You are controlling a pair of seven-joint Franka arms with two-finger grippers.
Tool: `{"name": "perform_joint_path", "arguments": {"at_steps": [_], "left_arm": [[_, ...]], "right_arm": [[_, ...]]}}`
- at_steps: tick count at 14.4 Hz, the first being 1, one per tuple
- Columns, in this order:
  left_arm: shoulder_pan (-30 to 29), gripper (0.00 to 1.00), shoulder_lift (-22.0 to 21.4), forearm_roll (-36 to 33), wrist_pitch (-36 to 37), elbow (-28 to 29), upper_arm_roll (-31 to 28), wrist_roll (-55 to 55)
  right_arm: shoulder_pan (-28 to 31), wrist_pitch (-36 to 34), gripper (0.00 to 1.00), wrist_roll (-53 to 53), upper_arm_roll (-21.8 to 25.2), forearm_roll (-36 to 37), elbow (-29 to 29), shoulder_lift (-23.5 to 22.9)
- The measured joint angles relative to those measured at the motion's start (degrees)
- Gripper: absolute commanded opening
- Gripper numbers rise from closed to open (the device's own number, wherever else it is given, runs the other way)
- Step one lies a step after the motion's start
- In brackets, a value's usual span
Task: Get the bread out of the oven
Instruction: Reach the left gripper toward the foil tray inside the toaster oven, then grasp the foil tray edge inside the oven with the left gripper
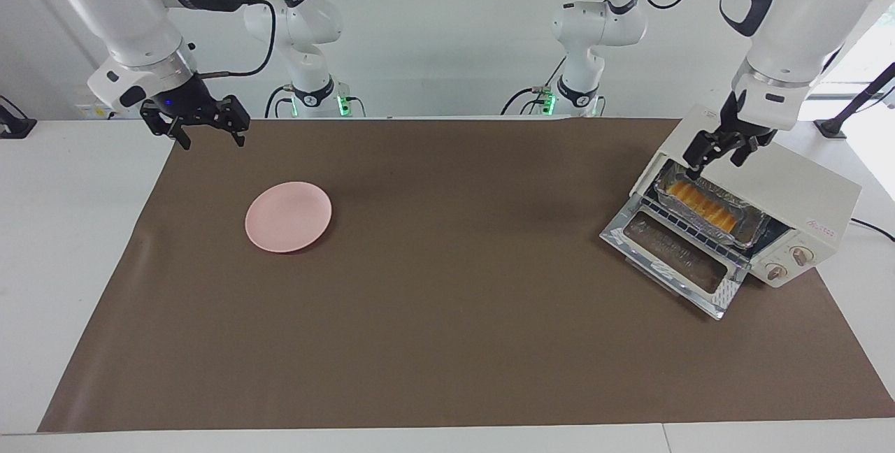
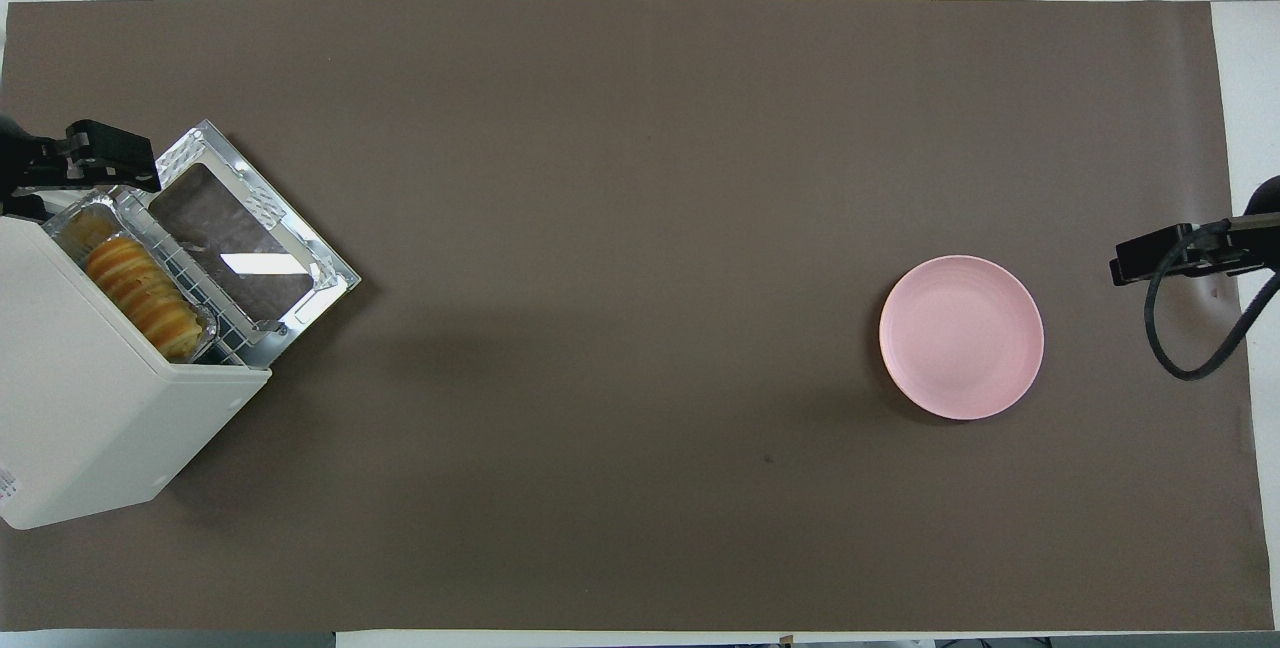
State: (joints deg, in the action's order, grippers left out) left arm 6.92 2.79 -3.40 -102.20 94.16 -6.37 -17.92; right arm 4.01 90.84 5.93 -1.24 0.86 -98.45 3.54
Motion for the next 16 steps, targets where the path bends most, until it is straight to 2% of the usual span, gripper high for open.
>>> {"name": "perform_joint_path", "arguments": {"at_steps": [4,7,16], "left_arm": [[-2.1,1.00,4.0,-4.6,-9.7,5.7,-0.2,-16.3],[-2.0,1.00,7.9,-5.5,-12.8,6.2,0.3,-19.8],[-1.9,1.00,7.0,-6.9,-16.2,12.1,0.4,-19.9]], "right_arm": [[0.0,0.0,1.00,0.0,0.0,0.0,0.0,0.0],[0.0,0.0,1.00,0.0,0.0,0.0,0.0,0.0],[0.0,0.0,1.00,0.0,0.0,0.0,0.0,0.0]]}}
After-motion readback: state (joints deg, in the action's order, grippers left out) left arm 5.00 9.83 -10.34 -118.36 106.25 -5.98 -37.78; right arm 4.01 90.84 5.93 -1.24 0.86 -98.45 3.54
